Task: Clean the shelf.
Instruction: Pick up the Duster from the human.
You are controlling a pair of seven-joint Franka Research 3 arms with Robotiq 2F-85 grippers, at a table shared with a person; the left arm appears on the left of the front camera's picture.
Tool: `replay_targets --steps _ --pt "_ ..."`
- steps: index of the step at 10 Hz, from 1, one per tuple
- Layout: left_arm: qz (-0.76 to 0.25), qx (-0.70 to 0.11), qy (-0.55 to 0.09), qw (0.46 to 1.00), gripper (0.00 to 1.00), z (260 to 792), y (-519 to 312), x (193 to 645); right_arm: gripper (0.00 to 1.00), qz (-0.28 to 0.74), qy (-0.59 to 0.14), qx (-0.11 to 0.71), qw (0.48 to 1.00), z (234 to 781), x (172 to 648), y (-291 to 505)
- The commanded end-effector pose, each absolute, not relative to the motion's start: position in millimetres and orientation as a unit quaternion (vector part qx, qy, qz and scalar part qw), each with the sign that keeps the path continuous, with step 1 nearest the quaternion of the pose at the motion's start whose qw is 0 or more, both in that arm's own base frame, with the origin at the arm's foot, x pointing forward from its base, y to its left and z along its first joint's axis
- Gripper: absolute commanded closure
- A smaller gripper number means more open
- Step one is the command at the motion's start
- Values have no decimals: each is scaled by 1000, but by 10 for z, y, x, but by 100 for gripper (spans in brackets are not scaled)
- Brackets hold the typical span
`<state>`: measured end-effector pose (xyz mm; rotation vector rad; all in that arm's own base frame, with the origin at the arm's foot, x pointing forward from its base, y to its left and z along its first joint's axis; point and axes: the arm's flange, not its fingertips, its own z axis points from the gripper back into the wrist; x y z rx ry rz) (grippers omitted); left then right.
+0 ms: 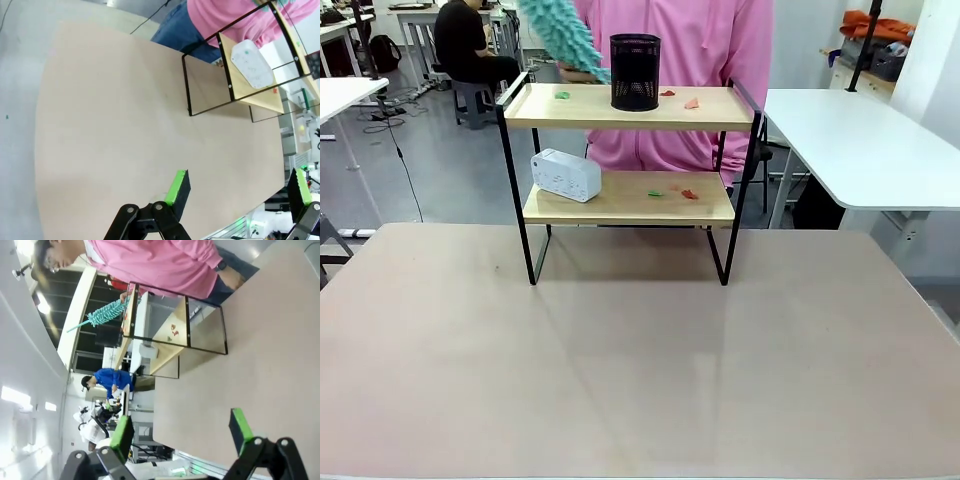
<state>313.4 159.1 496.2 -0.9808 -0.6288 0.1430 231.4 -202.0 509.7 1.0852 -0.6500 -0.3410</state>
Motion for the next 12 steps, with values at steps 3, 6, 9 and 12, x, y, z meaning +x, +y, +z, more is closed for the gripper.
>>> replay_targets --steps 3,6,9,12 --pt "60 -465 -309 827 0 4924 1662 3104 0 -145 -320 506 788 5112 2266 -2074" --pt "60 -465 -309 827 0 4924 1662 3104 0 -145 -320 506 788 5112 2266 -2074" --pt "60 -465 -309 827 0 4924 1662 3104 0 -145 -320 506 788 5112 2266 -2074" --pt "99 -485 -255 831 0 5118 1693 3505 0 -145 -320 506 788 5112 2266 -2074"
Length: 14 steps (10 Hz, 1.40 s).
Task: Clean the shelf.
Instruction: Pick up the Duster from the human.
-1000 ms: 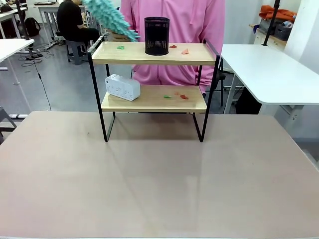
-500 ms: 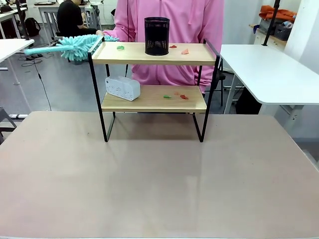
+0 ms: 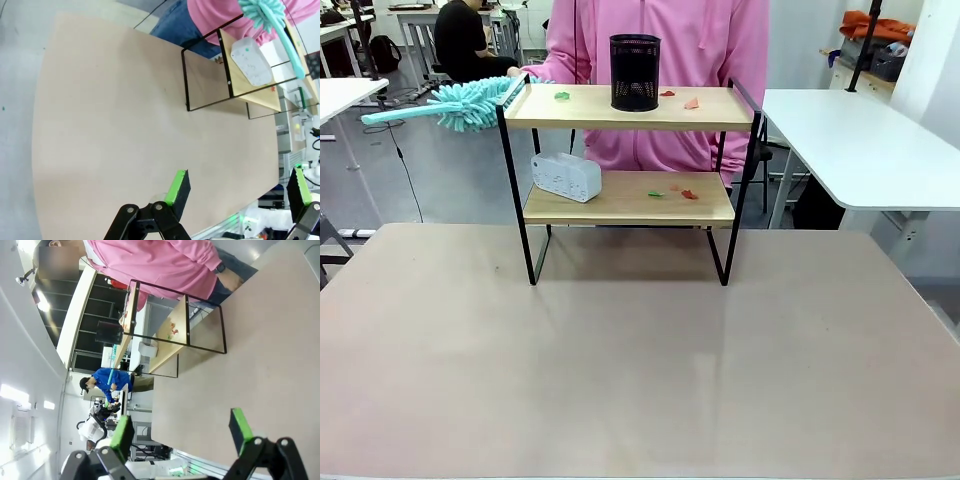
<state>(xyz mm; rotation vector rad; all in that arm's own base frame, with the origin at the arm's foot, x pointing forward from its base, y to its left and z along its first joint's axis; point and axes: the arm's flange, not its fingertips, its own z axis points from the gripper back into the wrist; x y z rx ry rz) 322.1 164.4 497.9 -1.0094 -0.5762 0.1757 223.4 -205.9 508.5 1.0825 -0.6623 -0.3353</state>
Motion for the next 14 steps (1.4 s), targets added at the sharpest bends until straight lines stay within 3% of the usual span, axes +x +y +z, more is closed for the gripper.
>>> replay_targets --steps 1,4,5,6,7,9,10,14 --pt "99 -492 -245 830 0 5261 1780 3760 0 -145 -320 506 788 5112 2266 -2074" --pt "152 -578 -183 781 0 5523 1926 4782 0 -145 -320 506 788 5112 2266 -2074" --pt "137 -607 -118 774 0 5449 1881 5000 0 -145 -320 506 788 5112 2266 -2074" --pt "158 -585 -22 795 0 5348 1816 5084 0 -145 -320 506 788 5112 2266 -2074" --pt "128 -577 -170 788 0 5425 1754 4811 0 -145 -320 506 788 5112 2266 -2074" --pt "128 -577 -170 788 0 5425 1754 4811 0 -145 -320 506 788 5112 2266 -2074" --pt "137 -589 -118 787 0 5313 1791 5045 0 -145 -320 506 788 5112 2266 -2074" --pt "120 -610 -93 777 0 5272 1298 5199 0 -145 -320 506 788 5112 2266 -2074"
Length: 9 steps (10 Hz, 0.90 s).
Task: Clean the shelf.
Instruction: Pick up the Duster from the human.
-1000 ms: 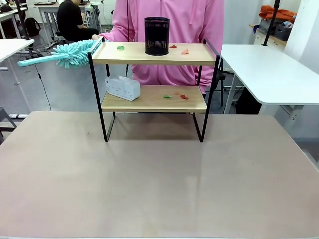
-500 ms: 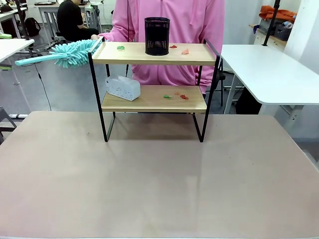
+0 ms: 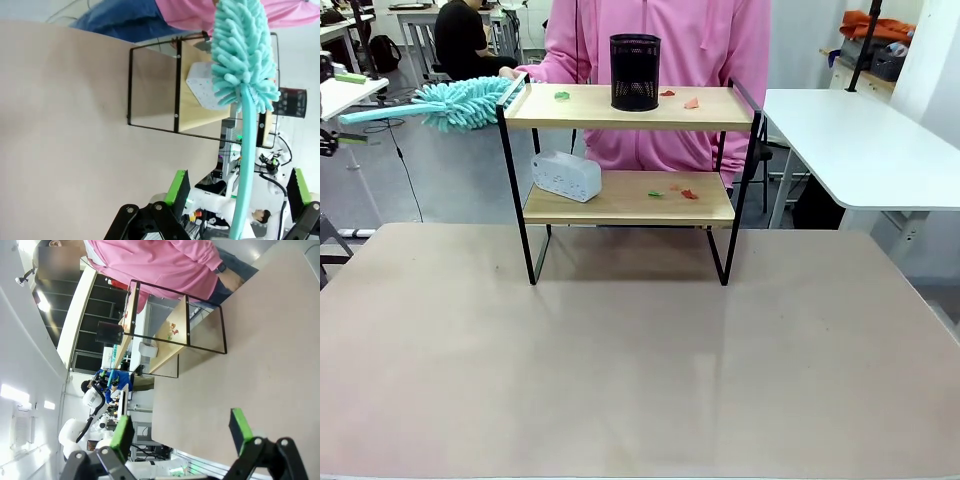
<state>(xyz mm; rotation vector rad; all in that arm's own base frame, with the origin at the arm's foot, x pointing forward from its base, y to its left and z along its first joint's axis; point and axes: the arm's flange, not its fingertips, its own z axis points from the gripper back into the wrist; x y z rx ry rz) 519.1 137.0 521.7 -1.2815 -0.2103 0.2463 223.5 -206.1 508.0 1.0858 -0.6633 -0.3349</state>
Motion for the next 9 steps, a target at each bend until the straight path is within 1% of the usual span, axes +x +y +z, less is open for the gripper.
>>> replay_targets --steps 1,2,5,7,9 --pt "124 -623 -90 767 0 5248 1206 5199 0 -145 -320 506 788 5112 2266 -2074" --pt "131 -625 -89 764 0 5170 1095 5256 0 -145 -320 506 788 5112 2266 -2074" --pt "133 -633 -58 760 0 5060 1025 5315 0 -145 -320 506 788 5112 2266 -2074" --pt "143 -651 -71 742 0 5060 1040 5331 0 -145 -320 506 788 5112 2266 -2074" --pt "148 -656 -71 736 0 5029 1053 5350 0 -145 -320 506 788 5112 2266 -2074"
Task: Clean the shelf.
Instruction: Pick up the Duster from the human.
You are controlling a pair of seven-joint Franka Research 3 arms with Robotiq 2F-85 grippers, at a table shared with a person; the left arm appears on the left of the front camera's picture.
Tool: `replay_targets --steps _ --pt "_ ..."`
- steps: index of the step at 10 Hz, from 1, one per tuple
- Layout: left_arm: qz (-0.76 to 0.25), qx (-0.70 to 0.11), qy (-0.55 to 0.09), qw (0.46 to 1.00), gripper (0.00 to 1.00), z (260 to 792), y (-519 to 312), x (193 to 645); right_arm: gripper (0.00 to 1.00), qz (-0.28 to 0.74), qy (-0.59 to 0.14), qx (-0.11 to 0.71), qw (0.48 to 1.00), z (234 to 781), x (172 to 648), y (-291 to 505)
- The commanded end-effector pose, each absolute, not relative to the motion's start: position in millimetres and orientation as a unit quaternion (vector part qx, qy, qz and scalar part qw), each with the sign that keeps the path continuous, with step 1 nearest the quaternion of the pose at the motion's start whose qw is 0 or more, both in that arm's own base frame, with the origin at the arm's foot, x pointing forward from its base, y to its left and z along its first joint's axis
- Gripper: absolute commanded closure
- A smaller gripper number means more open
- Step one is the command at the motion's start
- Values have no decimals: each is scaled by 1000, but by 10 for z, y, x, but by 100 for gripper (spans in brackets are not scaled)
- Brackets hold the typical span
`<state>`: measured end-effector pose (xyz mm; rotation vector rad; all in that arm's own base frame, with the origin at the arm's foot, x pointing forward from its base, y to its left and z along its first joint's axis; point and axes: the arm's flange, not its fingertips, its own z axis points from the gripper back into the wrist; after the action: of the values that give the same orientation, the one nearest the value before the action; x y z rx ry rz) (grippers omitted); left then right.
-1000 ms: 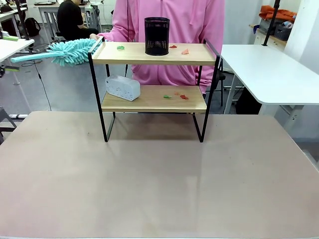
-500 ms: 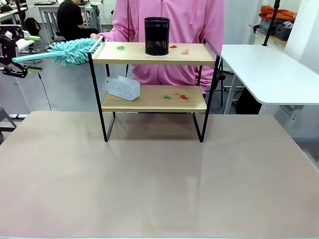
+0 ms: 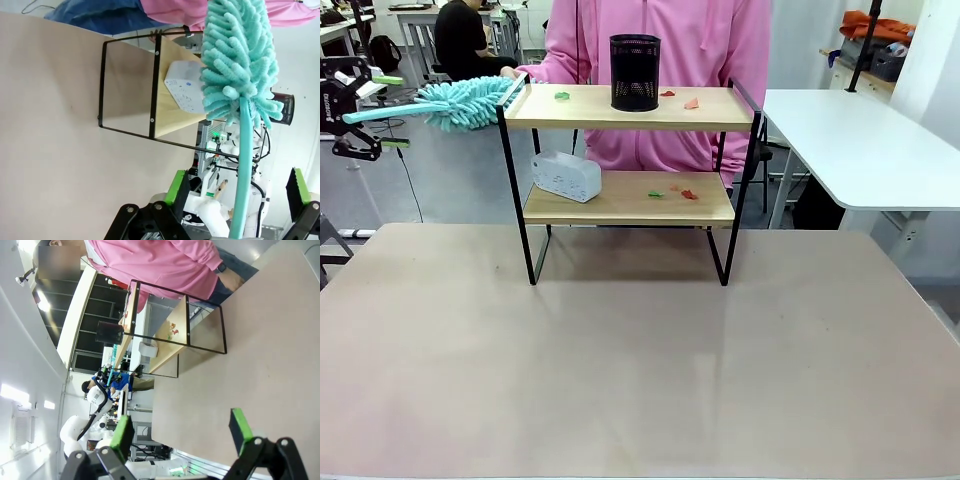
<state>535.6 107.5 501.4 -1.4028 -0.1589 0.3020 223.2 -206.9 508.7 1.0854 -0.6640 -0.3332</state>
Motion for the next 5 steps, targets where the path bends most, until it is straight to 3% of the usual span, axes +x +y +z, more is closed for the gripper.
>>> replay_targets --steps 1,3,4,5 --pt "150 -665 -72 728 0 5009 1043 5358 0 -145 -320 506 788 5112 2266 -2074" --pt "157 -672 -70 720 0 4993 1036 5371 0 -145 -320 506 788 5112 2266 -2074" --pt "159 -671 -79 720 58 4999 1045 5371 0 -145 -320 506 788 5112 2266 -2074" --pt "154 -668 -80 724 58 5002 1043 5363 0 -145 -320 506 788 5112 2266 -2074"
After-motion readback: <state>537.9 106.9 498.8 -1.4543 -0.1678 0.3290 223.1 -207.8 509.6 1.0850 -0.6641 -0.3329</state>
